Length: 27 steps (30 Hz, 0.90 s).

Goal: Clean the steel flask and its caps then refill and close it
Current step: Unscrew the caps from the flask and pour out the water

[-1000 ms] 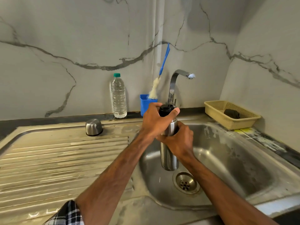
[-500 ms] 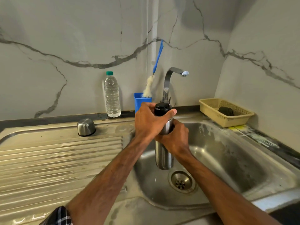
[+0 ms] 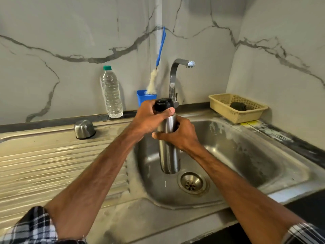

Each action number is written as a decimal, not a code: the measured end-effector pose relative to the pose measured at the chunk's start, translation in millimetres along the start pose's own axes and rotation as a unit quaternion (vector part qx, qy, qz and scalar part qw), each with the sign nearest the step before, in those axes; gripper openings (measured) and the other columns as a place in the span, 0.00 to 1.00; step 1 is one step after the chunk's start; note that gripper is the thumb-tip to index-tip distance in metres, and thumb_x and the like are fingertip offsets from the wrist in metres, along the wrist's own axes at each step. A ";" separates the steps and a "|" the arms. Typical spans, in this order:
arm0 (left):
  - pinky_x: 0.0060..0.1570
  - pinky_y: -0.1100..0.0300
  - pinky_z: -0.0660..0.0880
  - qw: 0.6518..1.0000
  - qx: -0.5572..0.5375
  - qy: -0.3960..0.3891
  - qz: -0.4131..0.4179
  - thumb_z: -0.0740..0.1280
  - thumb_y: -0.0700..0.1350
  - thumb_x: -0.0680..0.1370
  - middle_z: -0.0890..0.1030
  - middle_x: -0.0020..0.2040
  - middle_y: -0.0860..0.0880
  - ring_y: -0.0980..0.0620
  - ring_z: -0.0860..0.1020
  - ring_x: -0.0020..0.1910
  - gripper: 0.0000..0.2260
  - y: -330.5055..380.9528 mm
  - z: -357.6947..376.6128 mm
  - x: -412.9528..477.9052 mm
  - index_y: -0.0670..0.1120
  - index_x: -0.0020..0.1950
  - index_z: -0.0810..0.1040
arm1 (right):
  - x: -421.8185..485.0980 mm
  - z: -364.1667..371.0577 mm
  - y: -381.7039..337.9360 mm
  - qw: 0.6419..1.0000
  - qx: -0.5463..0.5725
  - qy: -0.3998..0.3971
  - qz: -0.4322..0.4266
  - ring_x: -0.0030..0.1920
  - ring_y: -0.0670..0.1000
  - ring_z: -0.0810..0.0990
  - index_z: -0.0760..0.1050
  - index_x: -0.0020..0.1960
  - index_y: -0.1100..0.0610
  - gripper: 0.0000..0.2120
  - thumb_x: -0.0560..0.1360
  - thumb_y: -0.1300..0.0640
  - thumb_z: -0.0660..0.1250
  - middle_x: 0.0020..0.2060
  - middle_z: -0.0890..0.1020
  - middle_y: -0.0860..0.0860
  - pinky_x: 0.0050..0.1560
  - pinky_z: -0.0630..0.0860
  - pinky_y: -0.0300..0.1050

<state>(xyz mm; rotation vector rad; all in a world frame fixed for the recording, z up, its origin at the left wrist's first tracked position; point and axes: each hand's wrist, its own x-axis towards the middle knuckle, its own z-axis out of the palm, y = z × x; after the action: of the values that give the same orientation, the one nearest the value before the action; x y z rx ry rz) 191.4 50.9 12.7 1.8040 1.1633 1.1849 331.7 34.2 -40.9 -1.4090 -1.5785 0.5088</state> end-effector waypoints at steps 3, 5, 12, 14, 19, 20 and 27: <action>0.57 0.55 0.81 1.000 -0.020 -0.012 0.000 0.78 0.49 0.74 0.87 0.48 0.53 0.57 0.85 0.49 0.14 -3.2 -12.3 -1.9 0.49 0.57 0.84 | 2.7 -3.1 1.1 0.998 0.037 -0.055 0.012 0.50 0.44 0.83 0.78 0.60 0.53 0.32 0.59 0.48 0.85 0.51 0.84 0.46 0.54 0.82 0.45; 0.58 0.52 0.81 1.000 -0.026 -0.009 -0.006 0.79 0.49 0.72 0.87 0.48 0.53 0.56 0.85 0.49 0.15 -6.8 -13.2 -1.8 0.49 0.57 0.84 | 1.2 -0.5 1.2 0.998 0.038 -0.051 0.017 0.50 0.45 0.84 0.79 0.59 0.54 0.32 0.59 0.49 0.85 0.51 0.85 0.46 0.54 0.83 0.47; 0.44 0.63 0.81 0.992 0.008 0.129 -0.003 0.83 0.57 0.63 0.84 0.36 0.59 0.63 0.83 0.38 0.13 8.7 1.9 -6.5 0.58 0.38 0.82 | -6.5 4.1 -6.9 0.999 0.028 0.039 -0.009 0.46 0.43 0.83 0.77 0.56 0.55 0.28 0.60 0.51 0.85 0.47 0.84 0.46 0.45 0.79 0.34; 0.41 0.62 0.82 0.986 0.002 0.163 -0.017 0.83 0.60 0.62 0.84 0.34 0.58 0.62 0.83 0.36 0.14 11.6 5.7 -8.7 0.55 0.38 0.83 | -9.3 6.3 -10.6 0.998 0.001 0.052 -0.027 0.45 0.44 0.83 0.78 0.54 0.55 0.27 0.60 0.50 0.85 0.47 0.84 0.46 0.47 0.81 0.38; 0.56 0.59 0.80 0.997 -0.041 0.056 -0.017 0.79 0.60 0.69 0.84 0.52 0.55 0.59 0.83 0.51 0.25 15.2 -0.1 -0.9 0.50 0.59 0.80 | -8.6 2.7 -12.6 0.997 0.003 0.068 -0.024 0.43 0.44 0.84 0.80 0.51 0.54 0.25 0.59 0.48 0.84 0.43 0.85 0.45 0.46 0.82 0.42; 0.61 0.55 0.79 0.999 -0.049 0.018 -0.005 0.78 0.56 0.72 0.85 0.54 0.53 0.57 0.83 0.54 0.22 15.1 -3.4 1.5 0.49 0.61 0.80 | -7.1 1.0 -11.7 0.997 0.008 0.071 -0.022 0.43 0.44 0.84 0.80 0.51 0.54 0.25 0.59 0.48 0.84 0.43 0.85 0.45 0.45 0.82 0.41; 0.56 0.56 0.82 0.999 -0.036 0.020 0.030 0.82 0.51 0.68 0.87 0.47 0.52 0.57 0.86 0.47 0.20 18.9 -9.0 3.3 0.47 0.57 0.85 | -4.9 -8.6 -5.3 0.997 0.014 0.078 -0.020 0.43 0.42 0.83 0.81 0.51 0.53 0.26 0.57 0.48 0.86 0.42 0.84 0.43 0.43 0.80 0.35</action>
<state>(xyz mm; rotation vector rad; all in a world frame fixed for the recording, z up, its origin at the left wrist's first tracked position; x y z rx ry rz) 189.5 47.4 33.6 1.7791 1.0825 1.2870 335.6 26.0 -34.3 -1.3598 -1.4659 0.3872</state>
